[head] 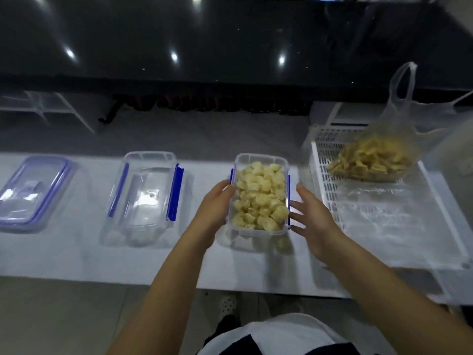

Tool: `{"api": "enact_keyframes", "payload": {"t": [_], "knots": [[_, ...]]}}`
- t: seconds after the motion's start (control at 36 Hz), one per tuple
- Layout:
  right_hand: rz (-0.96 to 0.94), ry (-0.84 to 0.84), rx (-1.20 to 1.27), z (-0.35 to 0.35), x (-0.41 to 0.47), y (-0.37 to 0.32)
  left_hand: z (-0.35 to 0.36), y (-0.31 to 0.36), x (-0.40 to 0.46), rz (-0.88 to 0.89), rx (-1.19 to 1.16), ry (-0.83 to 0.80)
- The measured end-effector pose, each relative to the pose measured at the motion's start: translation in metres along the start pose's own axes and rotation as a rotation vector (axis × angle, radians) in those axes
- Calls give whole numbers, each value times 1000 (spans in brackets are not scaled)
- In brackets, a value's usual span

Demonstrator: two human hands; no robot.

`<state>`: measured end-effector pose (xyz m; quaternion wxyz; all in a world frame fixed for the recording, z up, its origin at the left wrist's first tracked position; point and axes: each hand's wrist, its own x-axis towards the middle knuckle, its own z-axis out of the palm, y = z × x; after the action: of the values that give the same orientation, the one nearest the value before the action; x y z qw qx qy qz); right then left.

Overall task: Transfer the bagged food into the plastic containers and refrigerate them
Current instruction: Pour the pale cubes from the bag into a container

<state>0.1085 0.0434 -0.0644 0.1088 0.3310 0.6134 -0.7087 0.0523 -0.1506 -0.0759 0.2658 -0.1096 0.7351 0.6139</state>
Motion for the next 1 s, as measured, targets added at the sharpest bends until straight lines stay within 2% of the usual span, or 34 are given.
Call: {"api": "enact_keyframes", "payload": {"t": [0.14, 0.25, 0.44, 0.64, 0.72, 0.83, 0.94, 1.0], "knots": [[68, 114, -52, 16, 15, -14, -12, 8, 15, -5, 11, -75], [87, 156, 10, 31, 16, -14, -25, 8, 25, -21, 56, -151], [50, 29, -54, 67, 15, -6, -68, -10, 20, -101, -36, -114], [119, 118, 49, 15, -19, 21, -60, -19, -1, -166, -55, -298], [94, 113, 27, 22, -23, 19, -67, -15, 0, -214, -150, -251], [140, 35, 81, 49, -12, -3, -80, -4, 8, -186, -183, -136], [98, -28, 93, 46, -15, 7, -88, -7, 0, -160, -103, -144], [104, -68, 97, 44, -17, 7, -92, -9, -4, -168, -134, -144]]}}
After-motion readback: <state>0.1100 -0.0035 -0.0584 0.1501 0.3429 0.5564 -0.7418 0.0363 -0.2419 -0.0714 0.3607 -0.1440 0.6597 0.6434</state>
